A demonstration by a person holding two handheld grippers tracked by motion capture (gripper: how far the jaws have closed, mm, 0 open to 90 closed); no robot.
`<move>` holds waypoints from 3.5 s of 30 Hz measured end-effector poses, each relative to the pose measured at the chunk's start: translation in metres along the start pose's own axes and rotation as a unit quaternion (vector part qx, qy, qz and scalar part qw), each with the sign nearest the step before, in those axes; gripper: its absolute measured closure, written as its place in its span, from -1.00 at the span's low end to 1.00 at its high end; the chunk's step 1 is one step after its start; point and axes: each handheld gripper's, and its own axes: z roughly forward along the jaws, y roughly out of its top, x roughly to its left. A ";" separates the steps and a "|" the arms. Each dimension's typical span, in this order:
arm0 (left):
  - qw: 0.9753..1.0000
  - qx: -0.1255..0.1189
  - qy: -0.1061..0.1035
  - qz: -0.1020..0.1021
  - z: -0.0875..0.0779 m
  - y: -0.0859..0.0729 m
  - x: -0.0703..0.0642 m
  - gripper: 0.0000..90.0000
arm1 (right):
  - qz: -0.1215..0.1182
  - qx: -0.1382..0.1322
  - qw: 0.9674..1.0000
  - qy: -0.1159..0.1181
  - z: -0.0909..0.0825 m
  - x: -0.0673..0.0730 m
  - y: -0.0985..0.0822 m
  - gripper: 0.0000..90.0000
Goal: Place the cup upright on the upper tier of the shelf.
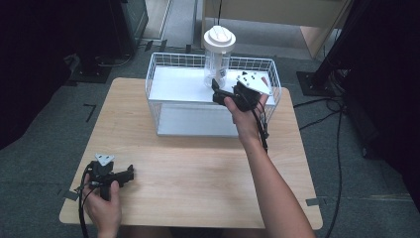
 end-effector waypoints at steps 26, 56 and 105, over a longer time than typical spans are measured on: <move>1.000 0.001 0.000 0.000 0.000 0.000 0.000 -1.00 | -0.013 -0.013 1.000 0.016 -0.103 -0.015 -0.040 -0.97; 1.000 0.001 -0.001 0.000 0.000 0.000 0.000 -1.00 | -0.026 0.074 0.991 -0.105 -0.178 -0.082 -0.141 -0.97; 1.000 0.000 0.000 -0.001 0.000 0.000 0.000 -1.00 | 0.009 0.310 0.945 -0.101 -0.216 -0.136 -0.223 -0.96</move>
